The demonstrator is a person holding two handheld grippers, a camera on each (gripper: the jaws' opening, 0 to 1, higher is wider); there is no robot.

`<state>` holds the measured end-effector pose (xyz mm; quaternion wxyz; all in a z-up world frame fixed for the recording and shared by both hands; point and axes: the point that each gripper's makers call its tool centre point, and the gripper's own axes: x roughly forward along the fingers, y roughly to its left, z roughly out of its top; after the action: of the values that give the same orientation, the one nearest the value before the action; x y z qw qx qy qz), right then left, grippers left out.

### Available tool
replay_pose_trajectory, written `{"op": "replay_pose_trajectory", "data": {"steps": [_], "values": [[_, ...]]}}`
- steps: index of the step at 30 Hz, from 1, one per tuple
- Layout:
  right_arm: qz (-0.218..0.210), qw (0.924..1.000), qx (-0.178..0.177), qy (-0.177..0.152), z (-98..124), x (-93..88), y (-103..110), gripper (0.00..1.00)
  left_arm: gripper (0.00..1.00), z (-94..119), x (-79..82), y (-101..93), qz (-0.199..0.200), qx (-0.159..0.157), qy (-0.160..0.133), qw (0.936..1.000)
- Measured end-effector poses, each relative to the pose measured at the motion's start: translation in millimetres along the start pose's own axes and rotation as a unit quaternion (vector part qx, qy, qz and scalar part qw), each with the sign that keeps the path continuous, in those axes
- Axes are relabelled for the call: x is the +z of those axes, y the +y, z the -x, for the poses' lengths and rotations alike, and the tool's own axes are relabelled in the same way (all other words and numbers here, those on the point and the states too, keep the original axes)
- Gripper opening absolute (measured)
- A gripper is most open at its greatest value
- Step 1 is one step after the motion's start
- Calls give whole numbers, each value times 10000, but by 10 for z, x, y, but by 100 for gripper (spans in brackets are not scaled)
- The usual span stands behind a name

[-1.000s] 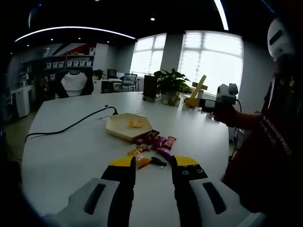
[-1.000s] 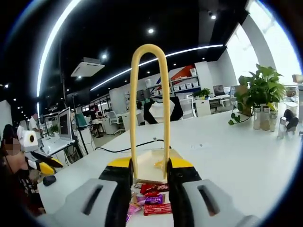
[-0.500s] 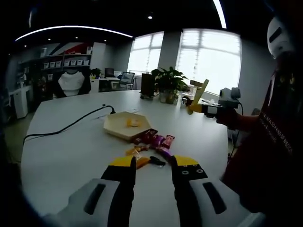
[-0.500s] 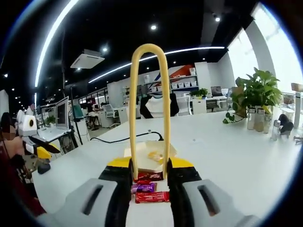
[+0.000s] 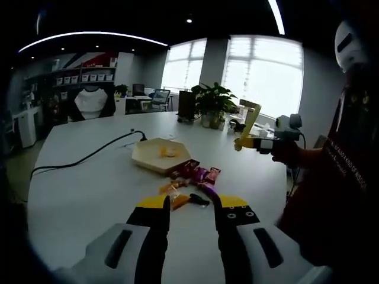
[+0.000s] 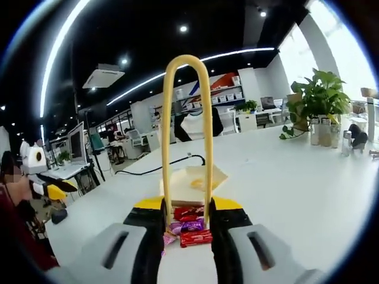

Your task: Place the target food into the container with the food tongs after gripping and lifting it, then release it inside without dropping or visibly crushing the food.

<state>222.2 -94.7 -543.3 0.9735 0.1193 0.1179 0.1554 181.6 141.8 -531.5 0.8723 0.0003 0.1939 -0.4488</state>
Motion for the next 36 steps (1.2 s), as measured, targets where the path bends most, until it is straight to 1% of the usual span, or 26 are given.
{"op": "replay_pose_trajectory", "data": {"steps": [2, 5, 6, 8, 12, 16, 17, 18, 21, 26, 29, 33, 36], "values": [[-324, 9995, -13, 11, -39, -49, 21, 26, 32, 3, -8, -2, -3, 3, 16, 10000], [-423, 9991, -62, -27, -88, -79, 31, 25, 32, 8, -21, -1, 0, 18, 31, 10000], [-468, 9989, -16, -10, -118, -110, 75, 25, 32, 11, -26, -1, 6, 23, 40, 10000], [-431, 9991, -10, 11, -140, -145, 119, 26, 32, 16, -32, -2, -2, 29, 58, 10000], [-402, 9991, 84, 136, -196, -281, 243, 26, 32, 31, -42, 7, -10, 47, 92, 9999], [-516, 9983, 69, 244, -247, -428, 308, 25, 31, 47, -53, 26, -31, 76, 133, 9999], [-670, 9971, 126, 326, -254, -494, 341, 25, 31, 52, -57, 27, -30, 74, 144, 9999], [-717, 9967, 136, 362, -259, -534, 352, 25, 31, 56, -61, 28, -30, 74, 152, 9999], [-630, 9970, 140, 428, -266, -630, 375, 25, 31, 68, -70, 31, -24, 86, 168, 9998], [-755, 9956, 129, 539, -305, -747, 392, 25, 31, 92, -89, 40, -69, 118, 239, 9996], [-704, 9957, 71, 603, -331, -835, 381, 25, 31, 118, -90, 39, -126, 150, 284, 9994], [-745, 9950, 24, 667, -368, -925, 383, 25, 31, 160, -99, 39, -122, 188, 300, 9993], [-795, 9945, 16, 681, -401, -959, 388, 25, 31, 192, -124, 30, -109, 214, 340, 9991]]}}
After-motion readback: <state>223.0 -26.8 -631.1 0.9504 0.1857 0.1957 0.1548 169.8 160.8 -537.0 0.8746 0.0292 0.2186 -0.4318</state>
